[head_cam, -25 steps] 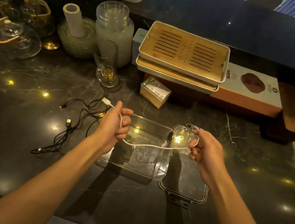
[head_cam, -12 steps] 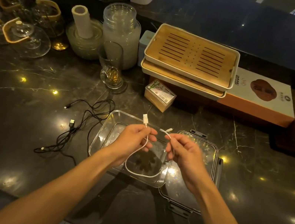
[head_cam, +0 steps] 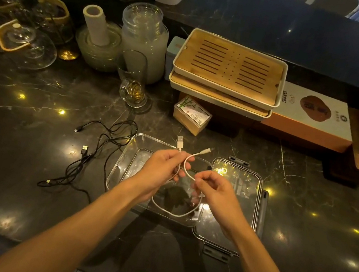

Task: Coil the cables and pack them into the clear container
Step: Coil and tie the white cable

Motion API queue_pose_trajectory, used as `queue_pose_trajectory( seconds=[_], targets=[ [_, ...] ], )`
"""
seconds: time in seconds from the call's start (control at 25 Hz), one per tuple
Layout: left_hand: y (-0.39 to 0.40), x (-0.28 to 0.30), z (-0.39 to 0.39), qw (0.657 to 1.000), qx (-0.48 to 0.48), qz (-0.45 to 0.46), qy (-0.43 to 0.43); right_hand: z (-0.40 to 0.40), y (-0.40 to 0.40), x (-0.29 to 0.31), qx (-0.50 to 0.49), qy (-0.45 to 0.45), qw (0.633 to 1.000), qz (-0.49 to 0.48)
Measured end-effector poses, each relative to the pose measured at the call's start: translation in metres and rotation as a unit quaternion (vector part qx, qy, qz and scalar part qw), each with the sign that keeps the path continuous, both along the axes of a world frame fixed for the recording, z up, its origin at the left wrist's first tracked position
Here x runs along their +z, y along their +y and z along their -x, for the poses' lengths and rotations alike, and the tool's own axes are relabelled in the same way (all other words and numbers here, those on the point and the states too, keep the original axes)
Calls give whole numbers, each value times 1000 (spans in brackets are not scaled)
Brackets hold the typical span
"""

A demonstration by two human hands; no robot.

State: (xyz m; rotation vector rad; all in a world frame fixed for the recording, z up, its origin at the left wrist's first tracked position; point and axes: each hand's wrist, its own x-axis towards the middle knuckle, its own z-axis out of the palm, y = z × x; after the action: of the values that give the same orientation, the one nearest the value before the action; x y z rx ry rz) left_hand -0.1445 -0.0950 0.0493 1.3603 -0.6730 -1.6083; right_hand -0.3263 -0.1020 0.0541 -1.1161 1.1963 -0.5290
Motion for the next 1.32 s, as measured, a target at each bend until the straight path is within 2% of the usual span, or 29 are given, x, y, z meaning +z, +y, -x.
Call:
queue_pose_trajectory(
  seconds=[0.08, 0.16, 0.24, 0.28, 0.36, 0.48, 0.56, 0.64, 0.76, 1.0, 1.2, 1.32],
  targets=[
    [2, 1, 0, 1000, 4, 5, -16, -5, 1, 3, -34, 90, 991, 94],
    [2, 1, -2, 999, 11, 20, -43, -11, 1, 10, -70, 181, 941, 277],
    [2, 2, -5, 997, 21, 42, -56, -17, -1, 17, -67, 184, 891, 409],
    [1, 3, -7, 996, 27, 52, -61, -22, -2, 19, -46, 165, 892, 418],
    [-1, 7, -8, 995, 48, 62, -63, -36, -3, 20, -13, 129, 932, 339],
    [-4, 18, -10, 994, 70, 67, -48, -55, -3, 19, -34, 35, 991, 126],
    [-4, 25, -13, 994, 76, 67, -34, -59, -3, 21, -44, -78, 996, -4],
    [-5, 31, -15, 993, 101, 60, 26, -59, -2, 23, 2, -164, 983, -78],
    [-10, 37, -17, 979, 138, 54, 143, -60, 4, 15, 55, -133, 987, -72],
    [-16, 36, -13, 983, 129, 63, 116, -60, 14, 16, 85, -111, 988, -60],
    [-17, 38, -14, 983, 114, 50, 136, -55, 13, 18, 147, -69, 986, -48],
    [-13, 41, -23, 982, 87, 41, 164, -47, 7, 13, 136, -44, 988, -64]
  ],
)
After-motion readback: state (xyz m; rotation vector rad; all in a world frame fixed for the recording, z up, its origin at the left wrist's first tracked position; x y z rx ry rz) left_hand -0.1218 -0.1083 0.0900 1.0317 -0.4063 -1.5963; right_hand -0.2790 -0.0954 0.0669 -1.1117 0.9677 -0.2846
